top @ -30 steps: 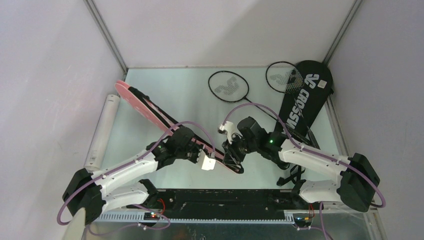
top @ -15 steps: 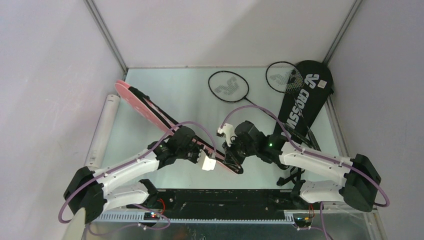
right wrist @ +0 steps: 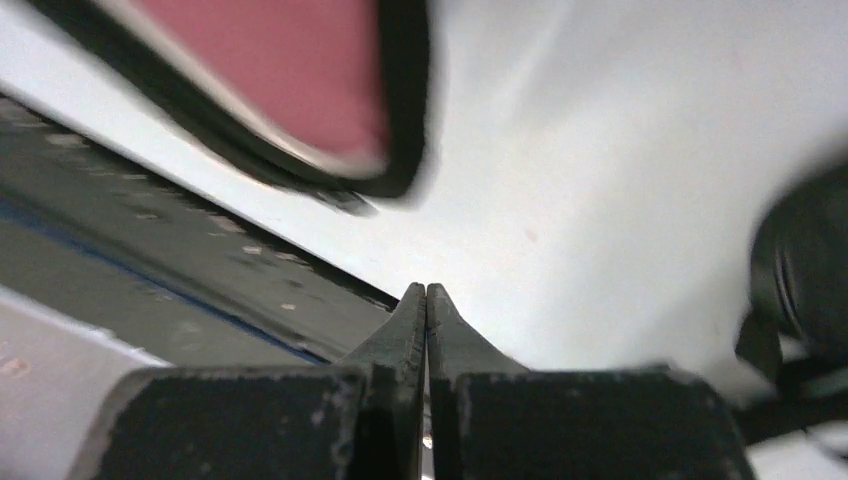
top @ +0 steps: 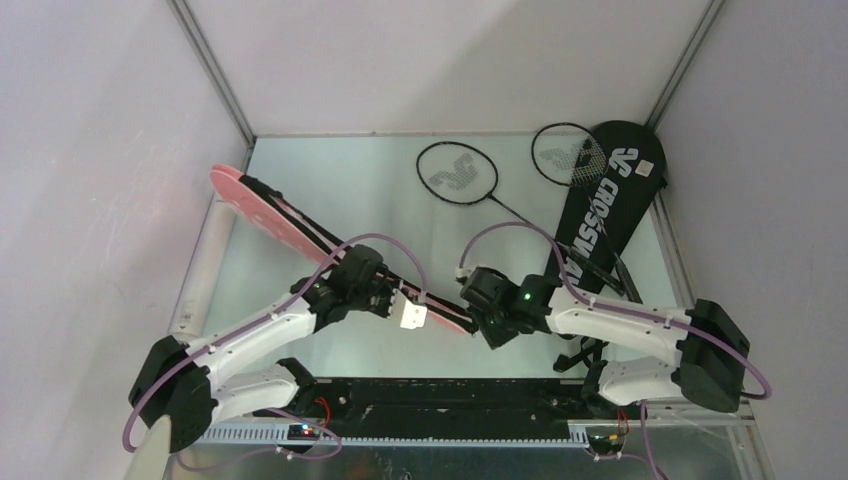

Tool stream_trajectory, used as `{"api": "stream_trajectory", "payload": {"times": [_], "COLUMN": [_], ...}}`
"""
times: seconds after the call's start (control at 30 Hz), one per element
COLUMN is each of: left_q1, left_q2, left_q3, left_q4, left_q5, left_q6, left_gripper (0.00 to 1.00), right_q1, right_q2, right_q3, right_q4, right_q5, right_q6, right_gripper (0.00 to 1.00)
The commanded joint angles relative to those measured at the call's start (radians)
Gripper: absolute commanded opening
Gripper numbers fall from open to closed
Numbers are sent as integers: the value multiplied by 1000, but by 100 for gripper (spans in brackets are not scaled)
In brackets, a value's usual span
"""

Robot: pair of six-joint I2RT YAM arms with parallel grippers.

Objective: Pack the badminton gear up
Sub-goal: Zip the racket bag at the center of the board, then place the racket bag at the center of the board.

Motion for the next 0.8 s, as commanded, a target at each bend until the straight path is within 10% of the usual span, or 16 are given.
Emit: {"api": "stream_trajectory", "payload": {"times": [0.0, 0.23, 0.47, 0.77], "left_q1": [52, 59, 59, 61], "left_q2": [-9, -48, 32, 367], "left_q3": [65, 66, 162, 355], "left_q4": [7, -4, -430, -828], "left_q5": [-90, -11, -21, -433], "left_q6": [6, 40, 389, 526], "left_gripper": [0, 0, 3, 12], "right_q1": [-1, -11, -16, -95], "right_q2": [69, 75, -272, -569], "right_q3": [-19, -52, -111, -242], "right_q4": [-296, -96, 50, 118], "right_q5": [188, 234, 304, 280], "right_q6": [261, 253, 129, 141], "right_gripper": [0, 0, 74, 94]}}
